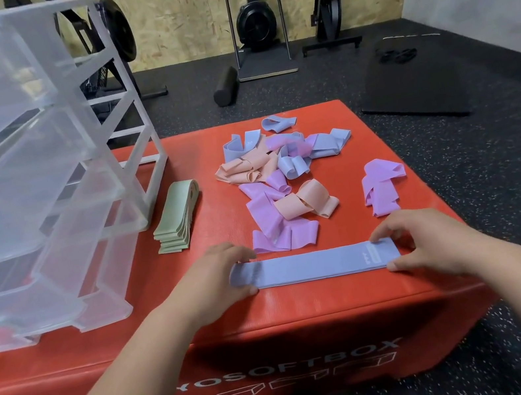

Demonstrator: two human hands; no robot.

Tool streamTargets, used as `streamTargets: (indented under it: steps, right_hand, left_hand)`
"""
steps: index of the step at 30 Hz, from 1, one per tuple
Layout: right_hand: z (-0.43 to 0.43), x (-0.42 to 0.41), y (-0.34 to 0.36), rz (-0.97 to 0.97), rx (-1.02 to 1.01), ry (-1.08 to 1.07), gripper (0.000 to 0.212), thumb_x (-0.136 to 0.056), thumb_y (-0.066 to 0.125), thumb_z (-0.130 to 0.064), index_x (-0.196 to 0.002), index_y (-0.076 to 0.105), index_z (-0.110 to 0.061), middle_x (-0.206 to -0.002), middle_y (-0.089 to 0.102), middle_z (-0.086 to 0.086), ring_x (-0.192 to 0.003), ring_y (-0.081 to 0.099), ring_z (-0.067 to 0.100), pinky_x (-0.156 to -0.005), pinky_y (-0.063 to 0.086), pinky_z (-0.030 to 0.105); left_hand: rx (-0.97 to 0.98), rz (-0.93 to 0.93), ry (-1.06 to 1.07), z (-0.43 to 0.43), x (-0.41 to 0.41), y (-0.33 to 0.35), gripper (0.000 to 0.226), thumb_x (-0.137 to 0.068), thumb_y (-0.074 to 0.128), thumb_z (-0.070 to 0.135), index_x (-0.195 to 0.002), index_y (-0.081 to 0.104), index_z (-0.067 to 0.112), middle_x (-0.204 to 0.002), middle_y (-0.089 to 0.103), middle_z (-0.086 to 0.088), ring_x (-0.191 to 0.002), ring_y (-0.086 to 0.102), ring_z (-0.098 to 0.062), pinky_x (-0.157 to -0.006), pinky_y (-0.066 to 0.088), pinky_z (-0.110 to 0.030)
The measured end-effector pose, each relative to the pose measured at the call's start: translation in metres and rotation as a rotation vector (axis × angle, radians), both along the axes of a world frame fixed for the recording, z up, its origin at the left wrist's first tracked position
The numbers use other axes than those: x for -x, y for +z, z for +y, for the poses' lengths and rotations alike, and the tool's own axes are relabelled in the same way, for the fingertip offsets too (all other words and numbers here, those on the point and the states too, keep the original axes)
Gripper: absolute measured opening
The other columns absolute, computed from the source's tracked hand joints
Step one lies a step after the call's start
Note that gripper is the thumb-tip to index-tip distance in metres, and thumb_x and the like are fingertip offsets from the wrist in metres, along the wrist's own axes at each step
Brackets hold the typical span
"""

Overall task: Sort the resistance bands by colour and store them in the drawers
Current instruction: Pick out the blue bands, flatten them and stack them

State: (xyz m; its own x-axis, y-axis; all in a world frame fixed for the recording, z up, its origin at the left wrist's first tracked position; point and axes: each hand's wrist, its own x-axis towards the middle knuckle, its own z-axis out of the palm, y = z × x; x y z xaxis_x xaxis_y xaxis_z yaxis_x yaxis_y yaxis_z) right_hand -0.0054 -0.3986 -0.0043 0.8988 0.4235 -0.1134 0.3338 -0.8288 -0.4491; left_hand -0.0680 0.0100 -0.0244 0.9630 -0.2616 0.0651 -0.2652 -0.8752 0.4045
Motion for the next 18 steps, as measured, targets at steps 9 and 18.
streamTargets:
  steps: [9, 18]
  right_hand:
    - [0.006, -0.012, 0.005, -0.004, 0.033, 0.037, 0.053, -0.066, 0.096, -0.04, -0.11, 0.069, -0.047, -0.107, 0.065, -0.029, -0.098, 0.061, -0.013, -0.08, 0.042, 0.005]
    - [0.075, -0.063, 0.02, -0.275, -0.198, -0.056, 0.036, -0.091, 0.077, -0.04, -0.125, 0.068, -0.039, -0.124, 0.065, -0.011, -0.114, 0.06, 0.011, -0.097, 0.044, 0.03]
  left_hand:
    - [-0.048, -0.015, -0.038, 0.001, -0.007, 0.005, 0.062, -0.076, 0.082, 0.061, -0.13, 0.064, 0.037, -0.116, 0.063, 0.017, -0.107, 0.059, -0.009, -0.095, 0.052, -0.034]
    - [0.032, -0.124, 0.057, -0.007, -0.047, 0.011, 0.056, -0.087, 0.076, 0.06, -0.134, 0.063, 0.034, -0.121, 0.061, 0.012, -0.115, 0.058, -0.013, -0.098, 0.05, -0.036]
